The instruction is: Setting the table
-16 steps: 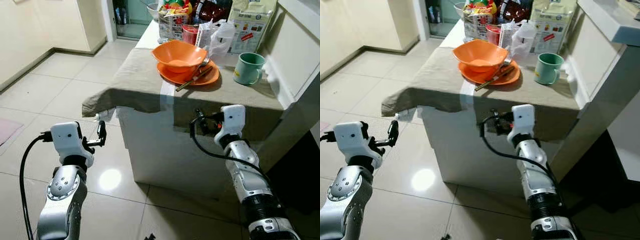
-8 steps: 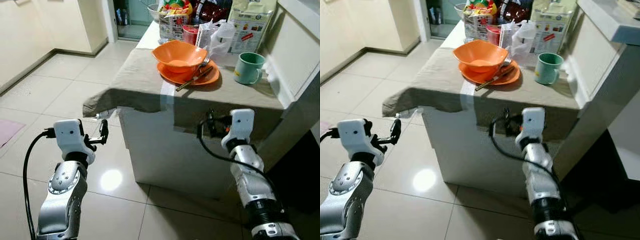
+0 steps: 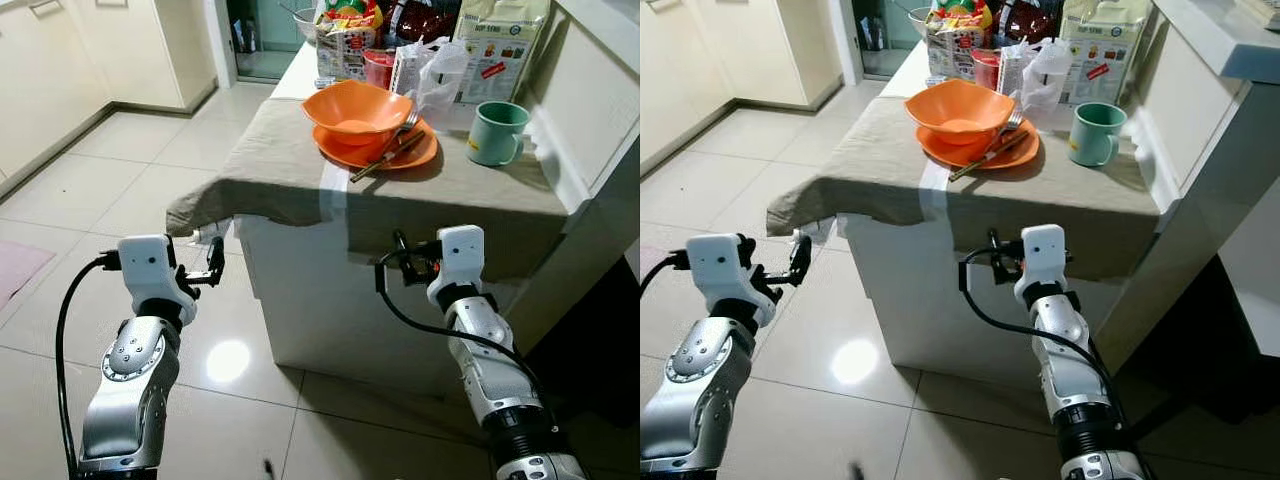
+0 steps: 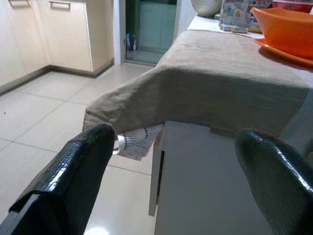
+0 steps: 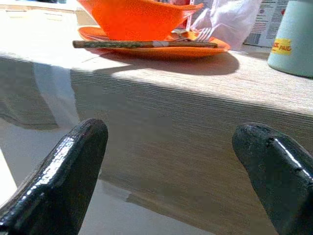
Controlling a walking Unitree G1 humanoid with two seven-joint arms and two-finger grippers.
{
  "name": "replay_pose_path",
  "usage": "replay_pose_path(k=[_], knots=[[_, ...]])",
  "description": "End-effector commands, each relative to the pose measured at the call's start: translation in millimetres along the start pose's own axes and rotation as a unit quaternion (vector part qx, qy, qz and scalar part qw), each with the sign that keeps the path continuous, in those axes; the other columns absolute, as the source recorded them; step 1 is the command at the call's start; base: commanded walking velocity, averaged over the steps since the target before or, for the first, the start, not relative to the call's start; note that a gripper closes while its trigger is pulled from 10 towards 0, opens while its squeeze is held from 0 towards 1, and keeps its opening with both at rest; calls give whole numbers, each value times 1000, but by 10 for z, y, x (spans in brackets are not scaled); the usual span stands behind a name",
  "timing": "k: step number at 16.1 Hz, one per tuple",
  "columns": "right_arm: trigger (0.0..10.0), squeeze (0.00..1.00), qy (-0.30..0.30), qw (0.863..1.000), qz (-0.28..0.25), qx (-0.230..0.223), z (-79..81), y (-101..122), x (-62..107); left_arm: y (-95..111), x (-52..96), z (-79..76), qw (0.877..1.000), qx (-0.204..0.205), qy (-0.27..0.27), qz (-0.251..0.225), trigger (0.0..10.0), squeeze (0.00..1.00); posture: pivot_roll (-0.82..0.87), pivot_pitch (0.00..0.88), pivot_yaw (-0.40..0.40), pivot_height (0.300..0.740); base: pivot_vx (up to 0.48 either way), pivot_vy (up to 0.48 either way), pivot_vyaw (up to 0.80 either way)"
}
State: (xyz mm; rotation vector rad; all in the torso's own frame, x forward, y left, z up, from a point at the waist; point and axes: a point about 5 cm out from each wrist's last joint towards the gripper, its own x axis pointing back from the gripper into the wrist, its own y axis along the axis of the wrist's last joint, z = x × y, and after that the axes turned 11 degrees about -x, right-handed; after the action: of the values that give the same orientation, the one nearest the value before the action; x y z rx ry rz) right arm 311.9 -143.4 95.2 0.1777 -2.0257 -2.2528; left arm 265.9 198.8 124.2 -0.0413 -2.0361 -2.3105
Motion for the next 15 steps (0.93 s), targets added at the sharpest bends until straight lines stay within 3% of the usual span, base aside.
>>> replay_pose_path(k=[1, 8, 11, 15], knots=[[10000, 0, 14, 1000, -7, 9, 46, 22, 11, 14, -21, -22, 1000, -2, -6, -5, 10000, 0, -102, 24, 27, 740, 0, 0, 0], [10000, 0, 16, 1000, -13, 4, 40, 50, -5, -7, -31, -67, 1000, 15, -9, -8, 10000, 0, -103, 32, 21, 740, 0, 0, 0], [10000, 0, 28, 1000, -9, 8, 70, 35, -21, 43, -28, -98, 1000, -12, -10, -18, 10000, 0, -94, 30, 17, 740, 0, 0, 0], [10000, 0, 32, 999, 4, 5, 100, 13, -69, 70, -33, -80, 1000, -7, -10, -24, 10000, 0, -82, 15, 13, 740, 0, 0, -739]])
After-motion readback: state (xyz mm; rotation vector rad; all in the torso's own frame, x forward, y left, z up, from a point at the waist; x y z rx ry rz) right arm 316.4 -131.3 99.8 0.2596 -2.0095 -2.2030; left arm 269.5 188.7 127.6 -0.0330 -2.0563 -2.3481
